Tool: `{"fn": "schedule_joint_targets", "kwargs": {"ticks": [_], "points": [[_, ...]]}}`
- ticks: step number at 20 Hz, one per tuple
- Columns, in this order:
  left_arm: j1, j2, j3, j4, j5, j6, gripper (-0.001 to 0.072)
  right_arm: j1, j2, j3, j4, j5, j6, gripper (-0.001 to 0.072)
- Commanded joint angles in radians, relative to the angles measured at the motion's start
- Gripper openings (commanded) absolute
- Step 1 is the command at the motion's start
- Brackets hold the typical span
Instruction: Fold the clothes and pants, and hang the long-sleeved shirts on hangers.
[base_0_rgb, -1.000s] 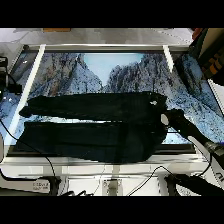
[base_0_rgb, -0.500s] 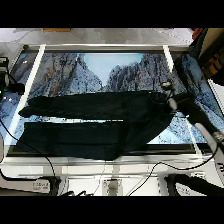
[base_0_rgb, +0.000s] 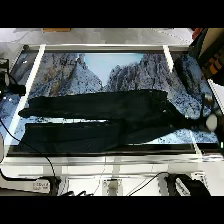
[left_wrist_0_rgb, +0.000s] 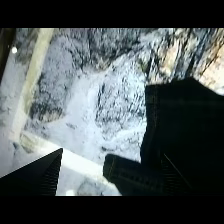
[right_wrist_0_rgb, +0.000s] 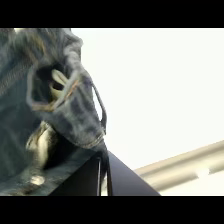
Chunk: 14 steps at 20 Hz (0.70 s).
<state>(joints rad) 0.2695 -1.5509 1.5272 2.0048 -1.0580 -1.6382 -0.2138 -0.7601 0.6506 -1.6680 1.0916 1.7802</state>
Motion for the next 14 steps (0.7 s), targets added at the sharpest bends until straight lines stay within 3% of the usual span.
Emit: {"fn": "schedule_joint_targets", "kwargs": {"ticks": [1, 2, 5, 6, 8, 9, 11, 13, 14], "points": [[-0.001, -0.002, -0.006, -0.002, -0.13, 0.004, 0.0689, -0.029, 0.296, -0.282, 0.033, 0.005, 0.173, 0.0023], [-0.001, -0.002, -0.01, -0.007, -0.158, 0.003, 0.0688, -0.029, 0.357, -0.319, 0.039, -0.029, 0.246, 0.0024], [0.0, -0.007, -0.02, -0.104, -0.198, 0.004, 0.0684, -0.029, 0.434, -0.336, -0.005, -0.15, 0.252, 0.0026], [-0.002, -0.013, -0.02, -0.111, -0.222, 0.004, 0.0635, -0.029, 0.431, -0.336, -0.029, -0.201, 0.252, 0.0025], [0.0, -0.027, -0.021, -0.113, -0.299, 0.022, 0.0367, -0.029, 0.381, -0.336, -0.044, -0.272, 0.252, 0.0025], [0.008, -0.033, -0.021, -0.11, -0.349, 0.05, 0.0307, -0.029, 0.34, -0.336, -0.034, -0.296, 0.252, 0.0024], [0.039, -0.039, -0.021, -0.111, -0.454, 0.122, 0.0225, -0.029, 0.255, -0.336, -0.022, -0.342, 0.252, 0.0024], [0.102, -0.039, -0.021, -0.136, -0.539, 0.154, 0.0202, -0.029, 0.188, -0.336, 0.005, -0.378, 0.249, 0.0025], [0.155, -0.037, -0.021, -0.189, -0.575, 0.159, 0.0142, -0.029, 0.163, -0.336, 0.018, -0.386, 0.249, 0.0024]]}}
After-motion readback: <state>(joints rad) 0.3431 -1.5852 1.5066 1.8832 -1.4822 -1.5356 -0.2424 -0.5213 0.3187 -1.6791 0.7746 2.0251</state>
